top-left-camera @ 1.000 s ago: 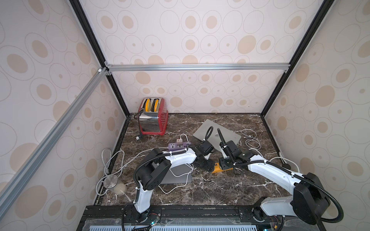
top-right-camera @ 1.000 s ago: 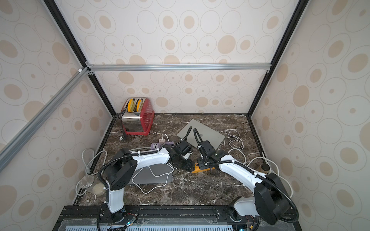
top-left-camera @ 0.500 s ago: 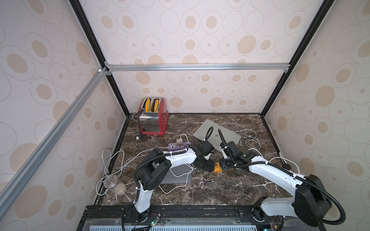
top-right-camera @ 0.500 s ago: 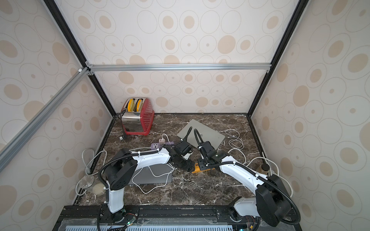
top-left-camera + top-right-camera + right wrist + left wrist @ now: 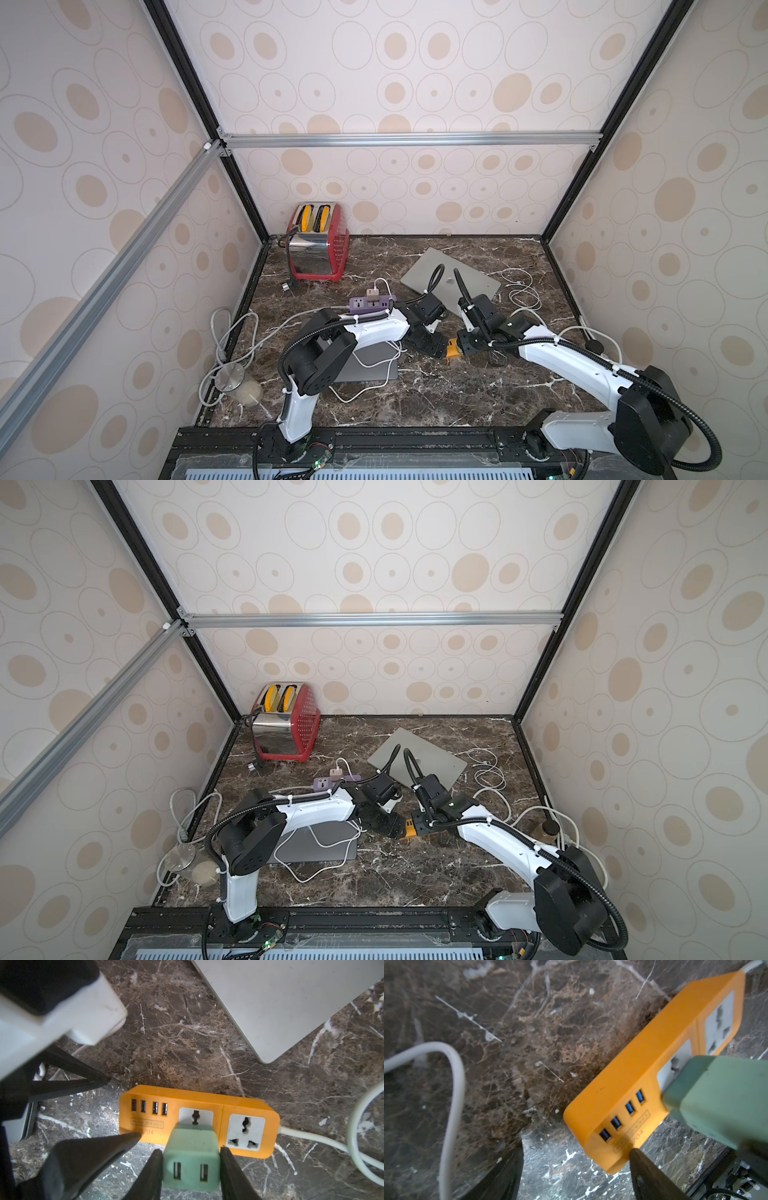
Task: Unplug the laptop charger
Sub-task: Remove the plug from the socket.
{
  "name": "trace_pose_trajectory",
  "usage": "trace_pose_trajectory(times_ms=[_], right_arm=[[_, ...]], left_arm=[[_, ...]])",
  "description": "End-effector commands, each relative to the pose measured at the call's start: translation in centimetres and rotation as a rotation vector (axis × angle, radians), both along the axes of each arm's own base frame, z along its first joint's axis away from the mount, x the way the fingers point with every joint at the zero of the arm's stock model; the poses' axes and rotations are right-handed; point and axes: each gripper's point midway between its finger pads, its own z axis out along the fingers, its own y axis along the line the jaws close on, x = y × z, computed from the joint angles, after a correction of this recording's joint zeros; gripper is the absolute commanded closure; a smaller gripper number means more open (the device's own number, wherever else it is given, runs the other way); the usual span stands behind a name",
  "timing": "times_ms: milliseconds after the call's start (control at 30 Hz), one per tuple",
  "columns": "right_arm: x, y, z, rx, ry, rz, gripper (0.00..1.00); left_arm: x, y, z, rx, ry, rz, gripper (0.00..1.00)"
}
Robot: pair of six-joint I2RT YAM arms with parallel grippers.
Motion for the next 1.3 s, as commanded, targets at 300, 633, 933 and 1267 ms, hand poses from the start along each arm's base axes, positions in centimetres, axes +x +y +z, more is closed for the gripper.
trace_pose_trajectory(times_ms=[300, 633, 933, 1267], right_arm=[[-0.4, -0.3, -1.3, -0.040, 0.012, -0.007, 0.60], [-0.2, -0.2, -0.8, -0.014, -0.009, -0.026, 0.83], [-0.5, 0.7, -1.5, 0.060, 0.006, -0.048, 0.86], [-0.3, 0.6, -0.3, 0.102, -0.031, -0.077, 0.89]], left_arm=[[-0.6, 1.4, -2.7, 0.103, 0.037, 0.018, 0.18], [-0.7, 0.9, -2.8, 0.081, 0.054, 0.026, 0.18], [0.3, -0.1, -1.8, 0.036, 0.030, 0.065, 0.18], [0.3, 2.0, -3.6, 0.142, 0.047, 0.123, 0.19]])
